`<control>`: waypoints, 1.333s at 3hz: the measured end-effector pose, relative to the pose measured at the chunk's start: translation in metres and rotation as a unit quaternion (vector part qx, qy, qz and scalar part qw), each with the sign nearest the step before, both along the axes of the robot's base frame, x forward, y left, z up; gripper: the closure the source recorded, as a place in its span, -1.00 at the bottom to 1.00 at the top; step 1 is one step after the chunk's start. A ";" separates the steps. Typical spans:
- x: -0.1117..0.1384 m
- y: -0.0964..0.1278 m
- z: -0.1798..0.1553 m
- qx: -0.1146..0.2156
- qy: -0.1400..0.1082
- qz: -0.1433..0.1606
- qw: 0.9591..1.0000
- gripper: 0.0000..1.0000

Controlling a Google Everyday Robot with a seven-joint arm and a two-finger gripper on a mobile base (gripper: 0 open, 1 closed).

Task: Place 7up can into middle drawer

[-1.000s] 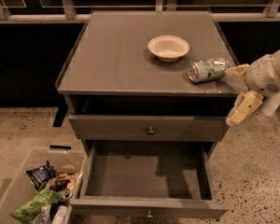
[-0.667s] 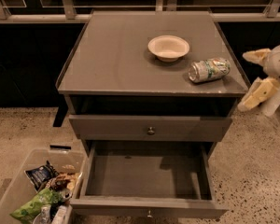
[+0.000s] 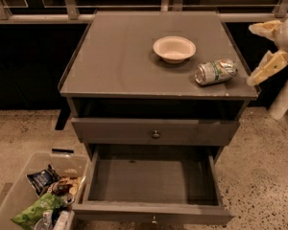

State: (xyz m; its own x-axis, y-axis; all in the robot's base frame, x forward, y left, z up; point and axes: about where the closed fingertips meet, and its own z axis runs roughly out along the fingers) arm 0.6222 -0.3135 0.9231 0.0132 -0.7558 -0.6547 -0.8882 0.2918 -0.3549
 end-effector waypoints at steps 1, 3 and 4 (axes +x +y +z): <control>0.034 0.044 0.056 -0.077 -0.097 0.077 0.989 -1.00; 0.045 0.061 0.060 -0.100 -0.114 0.100 0.983 -1.00; 0.052 0.068 0.051 -0.160 -0.118 0.127 0.972 -1.00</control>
Offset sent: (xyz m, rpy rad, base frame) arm 0.0314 0.0400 0.0473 -0.1263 -0.1685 0.1401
